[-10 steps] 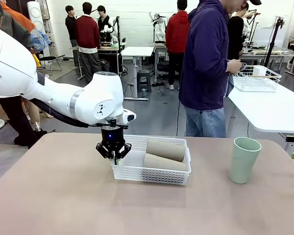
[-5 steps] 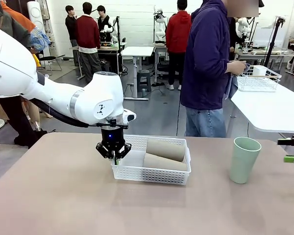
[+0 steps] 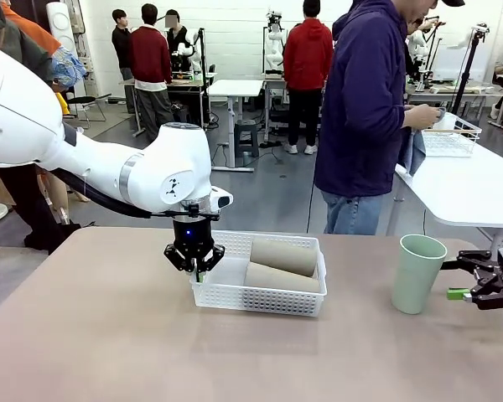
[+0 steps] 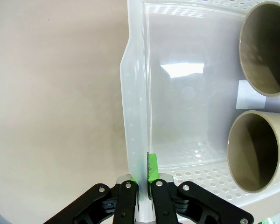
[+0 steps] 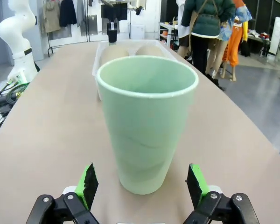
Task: Clean and organize the cups into the basket.
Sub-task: Pick up the Reusable plastic cup from the right side of the table and stack it inside the Organizing basket in the center of the table.
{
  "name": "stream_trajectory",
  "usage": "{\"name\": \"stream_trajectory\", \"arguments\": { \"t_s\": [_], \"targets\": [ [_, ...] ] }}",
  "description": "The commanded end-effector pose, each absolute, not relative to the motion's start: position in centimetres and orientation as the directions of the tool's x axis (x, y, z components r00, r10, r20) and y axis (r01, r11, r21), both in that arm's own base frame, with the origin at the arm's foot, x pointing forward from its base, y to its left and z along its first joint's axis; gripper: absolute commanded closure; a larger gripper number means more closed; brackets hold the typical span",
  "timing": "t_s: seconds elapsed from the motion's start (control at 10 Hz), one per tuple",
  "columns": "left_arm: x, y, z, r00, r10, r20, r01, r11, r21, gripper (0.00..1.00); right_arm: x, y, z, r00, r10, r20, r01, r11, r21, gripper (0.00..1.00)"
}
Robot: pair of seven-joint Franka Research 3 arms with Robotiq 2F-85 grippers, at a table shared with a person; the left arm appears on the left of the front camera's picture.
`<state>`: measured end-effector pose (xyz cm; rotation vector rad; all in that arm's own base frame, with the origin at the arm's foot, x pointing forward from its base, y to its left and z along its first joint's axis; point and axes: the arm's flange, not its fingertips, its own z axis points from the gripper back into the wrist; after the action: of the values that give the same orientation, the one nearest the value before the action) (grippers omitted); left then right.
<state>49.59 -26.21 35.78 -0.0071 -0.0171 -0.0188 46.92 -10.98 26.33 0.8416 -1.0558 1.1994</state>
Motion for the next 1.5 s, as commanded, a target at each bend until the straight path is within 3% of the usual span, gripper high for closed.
{"name": "stream_trajectory", "arguments": {
  "t_s": [0.0, 1.4],
  "targets": [
    [49.7, -26.2, 36.0, 1.0, -0.019, 0.022, 0.019, 1.0, -0.009, 1.0, 47.2, -10.8, 25.5, 0.031, 0.344, 0.938, -0.986, 0.166, -0.028, 0.0],
    [49.7, -26.2, 36.0, 1.0, -0.019, 0.022, 0.019, 1.0, -0.009, 1.0, 50.5, -4.9, 23.8, 0.067, 0.287, 0.956, -0.998, 0.002, 0.069, 0.0]
  ]
}}
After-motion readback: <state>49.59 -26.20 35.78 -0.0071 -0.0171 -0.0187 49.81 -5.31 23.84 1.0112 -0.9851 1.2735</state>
